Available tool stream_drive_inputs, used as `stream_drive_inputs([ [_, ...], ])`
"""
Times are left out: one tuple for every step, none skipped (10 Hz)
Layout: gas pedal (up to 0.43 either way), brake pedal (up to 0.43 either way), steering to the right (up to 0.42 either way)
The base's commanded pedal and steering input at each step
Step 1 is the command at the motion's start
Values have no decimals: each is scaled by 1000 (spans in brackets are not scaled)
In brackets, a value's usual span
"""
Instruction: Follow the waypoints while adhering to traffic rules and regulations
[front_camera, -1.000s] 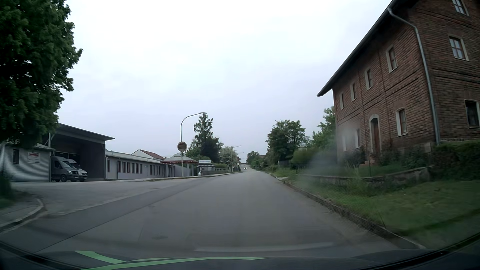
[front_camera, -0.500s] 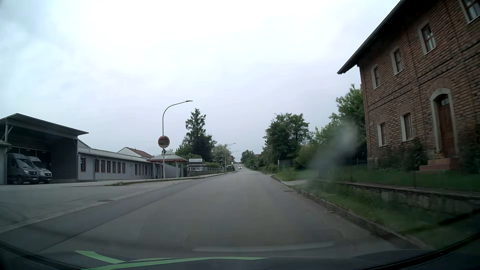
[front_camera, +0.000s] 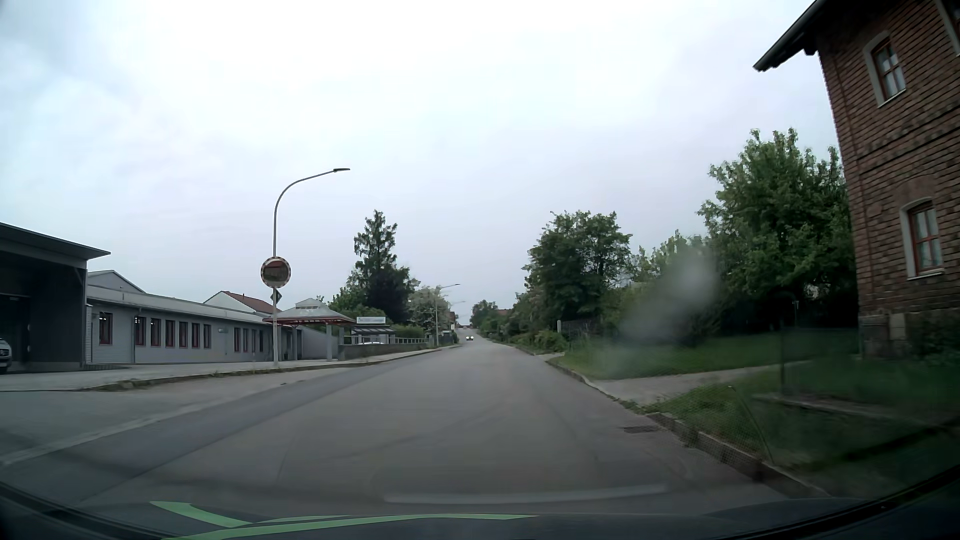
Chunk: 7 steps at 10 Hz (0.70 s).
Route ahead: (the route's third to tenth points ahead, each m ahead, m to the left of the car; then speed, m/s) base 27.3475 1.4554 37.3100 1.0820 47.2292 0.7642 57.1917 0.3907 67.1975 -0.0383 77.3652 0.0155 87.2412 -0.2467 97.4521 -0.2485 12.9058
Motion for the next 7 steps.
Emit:
stream_drive_inputs([
  [110,0,10],
  [98,0,8],
  [98,0,5],
  [98,0,4],
  [98,0,4],
  [87,0,4],
  [87,0,4],
])
